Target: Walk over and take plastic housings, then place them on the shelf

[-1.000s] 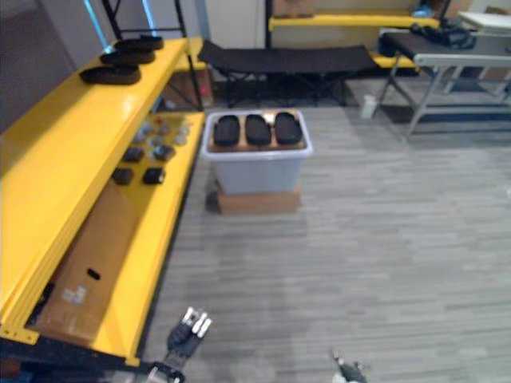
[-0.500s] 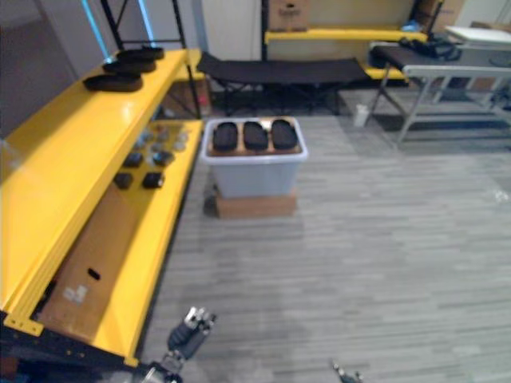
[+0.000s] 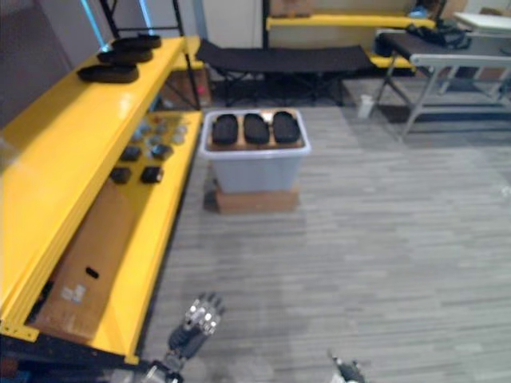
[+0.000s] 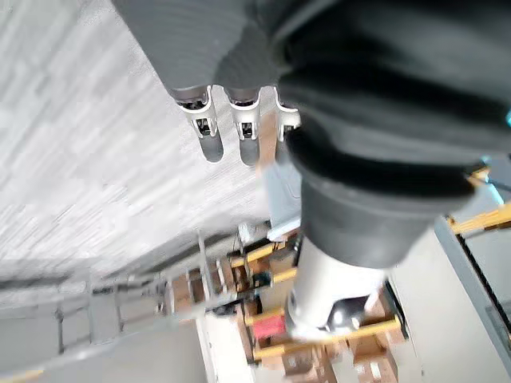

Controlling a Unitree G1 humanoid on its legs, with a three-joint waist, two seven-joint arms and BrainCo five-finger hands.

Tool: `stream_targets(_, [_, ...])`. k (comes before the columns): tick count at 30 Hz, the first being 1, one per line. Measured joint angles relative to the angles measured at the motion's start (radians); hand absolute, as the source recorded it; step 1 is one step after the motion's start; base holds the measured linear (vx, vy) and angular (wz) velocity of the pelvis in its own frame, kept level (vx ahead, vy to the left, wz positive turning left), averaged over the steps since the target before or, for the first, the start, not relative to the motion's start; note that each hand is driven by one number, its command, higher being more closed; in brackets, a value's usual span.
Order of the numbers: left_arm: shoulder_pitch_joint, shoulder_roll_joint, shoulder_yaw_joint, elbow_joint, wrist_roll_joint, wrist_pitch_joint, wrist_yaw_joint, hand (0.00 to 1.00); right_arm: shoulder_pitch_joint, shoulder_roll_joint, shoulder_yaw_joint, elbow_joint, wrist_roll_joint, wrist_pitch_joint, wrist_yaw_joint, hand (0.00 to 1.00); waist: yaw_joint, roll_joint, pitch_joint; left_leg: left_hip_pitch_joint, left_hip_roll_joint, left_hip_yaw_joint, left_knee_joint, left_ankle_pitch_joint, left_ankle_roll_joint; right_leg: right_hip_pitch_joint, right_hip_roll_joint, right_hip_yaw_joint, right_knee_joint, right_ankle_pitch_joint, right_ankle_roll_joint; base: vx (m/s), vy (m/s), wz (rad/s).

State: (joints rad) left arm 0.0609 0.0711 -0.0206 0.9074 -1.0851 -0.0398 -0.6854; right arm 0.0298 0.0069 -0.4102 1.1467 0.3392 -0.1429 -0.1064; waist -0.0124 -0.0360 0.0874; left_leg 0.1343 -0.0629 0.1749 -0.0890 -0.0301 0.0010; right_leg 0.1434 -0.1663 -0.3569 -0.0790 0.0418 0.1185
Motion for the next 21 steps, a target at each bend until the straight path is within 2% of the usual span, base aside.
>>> stream_targets(1, [0.001,0.000,0.001,0.001,0.019,-0.017,0.042,0.00,0.000,0.000,0.000,0.000,0.000,0.000,0.000,0.00,0.000,0.001,0.001,0.001,0.001,0.000,0.000,0.000,0.000,0.000,0.001,0.000,0.000,0.000,0.000,0.00,0.000,0.00])
stream_targets(4, [-0.001,0.000,0.013,0.021,0.215,-0.068,0.254,0.00,0.005,0.000,0.001,0.000,0.001,0.000,-0.001,0.00,0.001,0.004,0.003,0.005,0.002,0.000,0.000,0.000,0.000,0.001,0.001,0.000,0.004,-0.002,-0.003,0.00,0.000,-0.01])
stream_targets(6, [0.000,-0.003,0.042,0.066,0.462,-0.091,0.508,0.00,0.006,0.000,0.000,0.003,0.002,0.000,-0.004,0.00,0.000,0.007,0.006,0.005,0.003,0.000,-0.001,0.000,0.001,-0.001,0.001,0.002,0.004,-0.005,-0.006,0.00,0.000,-0.06])
stream_targets(7, [0.000,-0.004,0.053,0.084,0.537,-0.090,0.580,0.00,0.007,0.001,0.000,0.003,0.002,0.000,-0.005,0.00,-0.001,0.007,0.006,0.005,0.003,0.000,-0.001,0.000,0.001,-0.001,0.001,0.002,0.004,-0.005,-0.006,0.00,0.000,-0.04])
stream_targets(9, [0.006,-0.002,0.111,0.151,0.797,-0.075,0.833,0.00,0.016,0.001,0.000,0.005,0.009,0.000,-0.005,0.00,0.000,0.005,0.007,0.005,0.004,0.002,-0.001,0.000,0.001,0.001,0.002,0.003,0.002,-0.005,-0.006,0.00,0.000,0.00])
stream_targets(10, [0.009,-0.002,0.120,0.154,0.817,-0.070,0.858,0.00,0.016,0.001,0.000,0.006,0.009,0.000,-0.005,0.00,0.000,0.004,0.008,0.005,0.004,0.003,-0.001,0.000,0.001,0.001,0.002,0.003,0.002,-0.005,-0.006,0.00,0.000,0.00])
stream_targets(11, [0.014,-0.001,0.140,0.171,0.871,-0.046,0.932,0.00,0.015,0.000,-0.001,0.010,0.010,0.000,-0.005,0.00,0.000,0.003,0.009,0.005,0.004,0.004,-0.001,0.000,0.000,0.001,0.003,0.004,0.001,-0.004,-0.005,0.00,0.000,0.00])
stream_targets(14, [0.019,-0.003,0.207,0.176,0.936,-0.009,1.032,0.00,0.013,0.001,-0.001,0.022,0.012,0.000,-0.005,0.00,0.002,0.001,0.010,0.008,0.004,0.004,-0.001,0.000,0.000,0.007,0.004,0.006,0.001,0.000,-0.001,0.00,-0.001,0.01])
stream_targets(17, [0.022,-0.008,0.249,0.181,0.977,0.005,1.063,0.00,0.005,0.001,0.000,0.027,0.019,0.000,-0.005,0.00,0.003,0.003,0.016,0.022,0.007,0.012,-0.001,-0.004,-0.006,0.017,0.006,0.009,0.000,-0.001,-0.002,-0.01,-0.011,-0.05])
stream_targets(21, [0.024,-0.013,0.281,0.202,0.976,0.002,1.067,0.00,-0.004,0.001,0.000,0.027,0.021,0.000,-0.005,0.00,0.004,0.008,0.018,0.023,0.013,0.027,-0.001,-0.007,-0.009,0.015,0.011,0.021,0.000,-0.003,-0.004,-0.05,-0.021,-0.11])
